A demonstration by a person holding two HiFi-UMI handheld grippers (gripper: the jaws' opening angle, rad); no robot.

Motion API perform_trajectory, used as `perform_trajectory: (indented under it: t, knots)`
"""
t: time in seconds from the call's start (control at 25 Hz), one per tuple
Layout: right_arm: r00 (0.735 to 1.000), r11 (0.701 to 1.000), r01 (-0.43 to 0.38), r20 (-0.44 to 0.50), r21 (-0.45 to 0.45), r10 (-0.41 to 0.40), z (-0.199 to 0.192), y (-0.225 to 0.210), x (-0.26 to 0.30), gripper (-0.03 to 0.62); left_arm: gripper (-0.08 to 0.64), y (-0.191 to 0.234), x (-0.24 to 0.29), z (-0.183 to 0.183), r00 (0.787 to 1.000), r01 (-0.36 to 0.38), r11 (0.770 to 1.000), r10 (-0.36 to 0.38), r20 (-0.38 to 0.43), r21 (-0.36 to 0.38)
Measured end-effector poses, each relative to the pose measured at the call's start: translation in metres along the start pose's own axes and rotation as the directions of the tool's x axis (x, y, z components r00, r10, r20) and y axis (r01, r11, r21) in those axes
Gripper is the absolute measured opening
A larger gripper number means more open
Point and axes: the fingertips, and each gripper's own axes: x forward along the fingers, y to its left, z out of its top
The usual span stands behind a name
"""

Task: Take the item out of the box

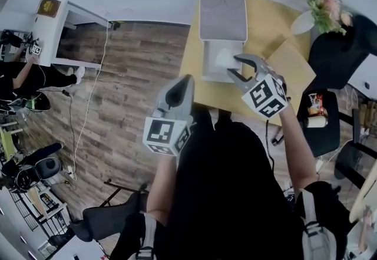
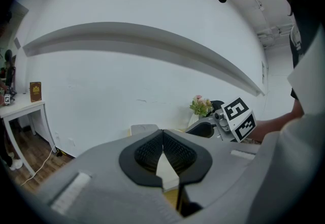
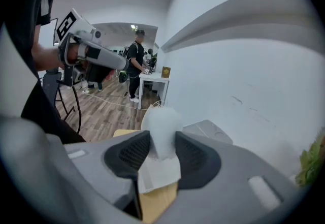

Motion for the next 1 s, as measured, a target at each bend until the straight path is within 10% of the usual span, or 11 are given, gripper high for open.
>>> perform_trajectory:
  t: [1.0]
  knots:
    - [0.936, 0.97, 0.007, 0.339, 0.244, -0.092, 0.09, -0.016, -0.035, 0.164, 0.011, 0.008, -0.004, 0.014, 0.999, -0.014, 1.0, 0.014, 0.028, -0.015]
